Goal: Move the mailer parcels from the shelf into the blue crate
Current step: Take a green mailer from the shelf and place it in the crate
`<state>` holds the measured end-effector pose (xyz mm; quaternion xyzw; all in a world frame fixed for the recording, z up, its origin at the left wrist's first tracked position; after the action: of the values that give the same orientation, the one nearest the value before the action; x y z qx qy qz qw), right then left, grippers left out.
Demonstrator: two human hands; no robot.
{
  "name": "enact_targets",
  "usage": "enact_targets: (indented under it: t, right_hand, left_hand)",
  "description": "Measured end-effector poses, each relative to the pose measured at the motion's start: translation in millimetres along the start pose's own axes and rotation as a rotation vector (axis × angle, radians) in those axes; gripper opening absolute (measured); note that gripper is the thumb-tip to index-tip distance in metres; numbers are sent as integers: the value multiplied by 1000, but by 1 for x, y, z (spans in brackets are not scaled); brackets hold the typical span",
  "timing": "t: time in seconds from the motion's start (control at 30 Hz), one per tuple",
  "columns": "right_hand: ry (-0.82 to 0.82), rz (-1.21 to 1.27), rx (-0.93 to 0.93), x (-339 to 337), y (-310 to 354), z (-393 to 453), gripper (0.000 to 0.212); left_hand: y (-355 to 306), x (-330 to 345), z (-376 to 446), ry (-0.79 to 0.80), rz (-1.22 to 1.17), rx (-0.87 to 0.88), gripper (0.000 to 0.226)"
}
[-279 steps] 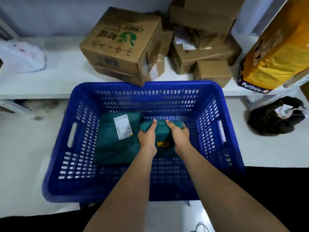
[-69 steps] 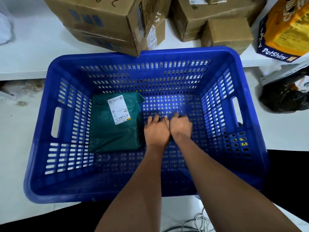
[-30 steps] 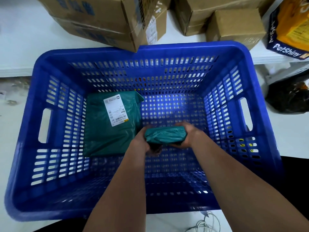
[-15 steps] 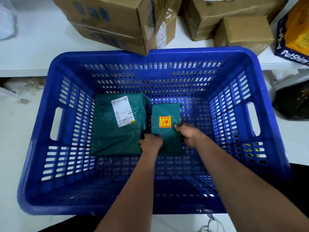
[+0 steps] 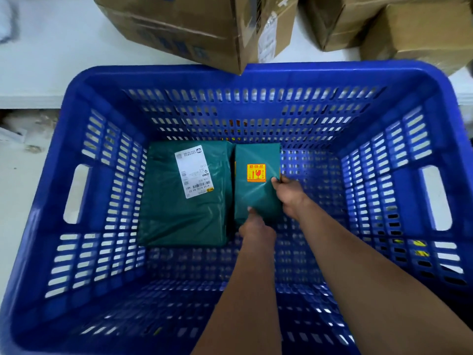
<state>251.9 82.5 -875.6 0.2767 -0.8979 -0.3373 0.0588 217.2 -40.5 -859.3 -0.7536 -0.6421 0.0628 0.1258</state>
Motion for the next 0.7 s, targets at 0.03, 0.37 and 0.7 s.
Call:
enact_targets:
  t: [0.03, 0.37, 0.7]
  right_hand:
    - [-28, -158, -35, 2, 5, 1, 24]
    - [-18, -452, -75, 19, 17, 26, 78]
    - [-187, -475, -91, 24, 75, 35, 38]
  left_hand:
    - [-1, 0, 3, -15, -15, 5, 49]
    - [-9, -6, 18, -36, -187, 7, 47]
    - [-10, -11, 8, -108, -387, -8, 51]
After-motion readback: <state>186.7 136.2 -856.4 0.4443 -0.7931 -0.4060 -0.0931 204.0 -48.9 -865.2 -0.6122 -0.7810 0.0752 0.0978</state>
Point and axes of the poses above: each hand's wrist, its own z-axis towards the middle knuckle, its own x-axis out of the palm, y = z × x, the point moved 4 cm from there along z, towards the middle knuckle, and after that the axes turned 8 degrees about y, right-handed, at the moved point
